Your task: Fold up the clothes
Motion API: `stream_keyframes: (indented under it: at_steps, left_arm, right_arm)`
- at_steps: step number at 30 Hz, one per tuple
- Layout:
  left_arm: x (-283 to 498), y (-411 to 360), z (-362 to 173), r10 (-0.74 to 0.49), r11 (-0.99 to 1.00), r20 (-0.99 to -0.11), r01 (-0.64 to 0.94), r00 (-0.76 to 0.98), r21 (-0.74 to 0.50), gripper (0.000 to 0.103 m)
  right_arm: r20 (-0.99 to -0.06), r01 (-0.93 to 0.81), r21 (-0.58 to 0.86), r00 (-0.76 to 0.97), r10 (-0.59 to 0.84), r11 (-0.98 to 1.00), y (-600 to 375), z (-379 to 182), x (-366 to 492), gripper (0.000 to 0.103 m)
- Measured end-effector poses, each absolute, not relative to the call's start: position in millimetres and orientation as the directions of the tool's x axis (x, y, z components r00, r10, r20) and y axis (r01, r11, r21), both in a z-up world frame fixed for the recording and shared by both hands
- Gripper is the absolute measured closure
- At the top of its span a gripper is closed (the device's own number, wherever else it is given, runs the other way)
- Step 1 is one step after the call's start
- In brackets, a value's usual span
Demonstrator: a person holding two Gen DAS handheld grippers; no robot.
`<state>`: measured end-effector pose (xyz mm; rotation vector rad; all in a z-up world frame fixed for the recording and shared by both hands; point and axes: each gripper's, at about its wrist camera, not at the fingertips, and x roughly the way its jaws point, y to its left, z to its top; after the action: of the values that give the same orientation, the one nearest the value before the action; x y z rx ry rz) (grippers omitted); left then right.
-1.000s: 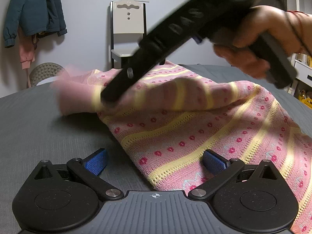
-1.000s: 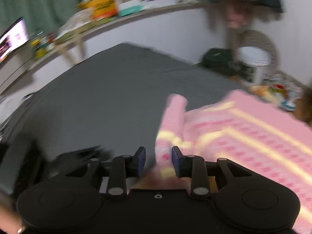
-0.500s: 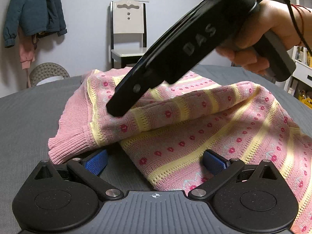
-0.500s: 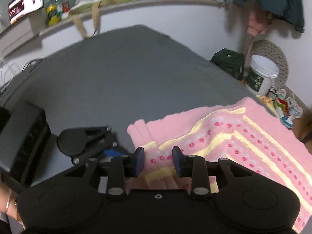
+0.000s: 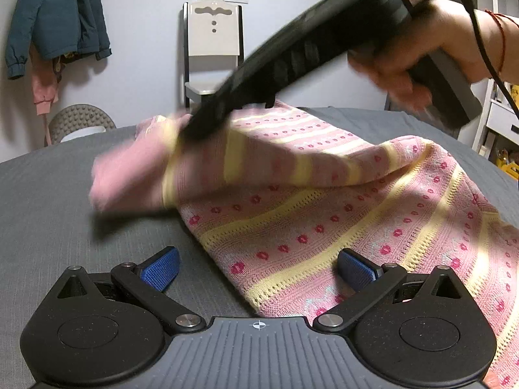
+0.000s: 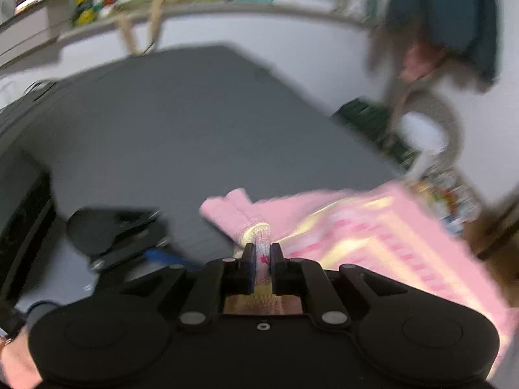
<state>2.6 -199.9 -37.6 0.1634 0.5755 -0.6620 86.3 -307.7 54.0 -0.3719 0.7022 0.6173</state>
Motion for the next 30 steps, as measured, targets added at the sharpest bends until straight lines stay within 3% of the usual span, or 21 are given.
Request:
stream_keyframes:
  at_steps: [6,12,14,19,23,25,27,30]
  left_arm:
    - [2.7,-200.5,-37.9,-0.534,0.783,-0.552,0.622,0.640,-0.036,0.000]
    - [4.6,-199.8,-38.9,-0.535,0.782,-0.551,0.622,0.641,-0.036,0.000]
    - [5.3,-199.7,-39.1,-0.535,0.782,-0.551,0.622,0.641,-0.036,0.000]
    - [7.2,-199.4,-39.0,-0.535,0.782,-0.550,0.622,0.641,-0.036,0.000]
    - [5.8,-199.4,-39.6,-0.535,0.782,-0.550,0.622,0.641,-0.036,0.000]
    - [5.7,-199.4,-39.7,-0.535,0.782,-0.550,0.622,0.641,-0.036,0.000]
    - [5.7,-199.3,-39.7,-0.535,0.782,-0.550,0.622,0.641,-0.036,0.000]
    - [6.3,-199.4,-39.4,-0.535,0.782,-0.550,0.622,0.641,-0.036,0.000]
  right_arm:
    - [-0.584,-0.364,-0.198,0.790,0.189,0.910,-381.0,74.2,112.3,0.094]
    - [-0.680,-0.092,-0.028,0.732,0.048,0.995,-470.2,32.1,157.1,0.094]
    - [-0.693,-0.048,0.010,0.720,0.042,0.999,-488.4,20.6,161.1,0.094]
    - [-0.593,0.029,0.053,0.805,0.008,0.998,-510.2,19.9,147.6,0.094]
    - [-0.690,0.075,0.122,0.723,0.031,0.990,-527.8,-8.2,153.4,0.093]
    - [-0.661,0.104,0.216,0.748,0.067,0.971,-535.5,-8.4,151.7,0.089]
    - [-0.624,0.119,0.305,0.774,0.104,0.945,-545.8,-8.0,153.7,0.074]
    - [-0.626,0.114,0.305,0.773,0.108,0.946,-551.9,-6.3,167.8,0.074]
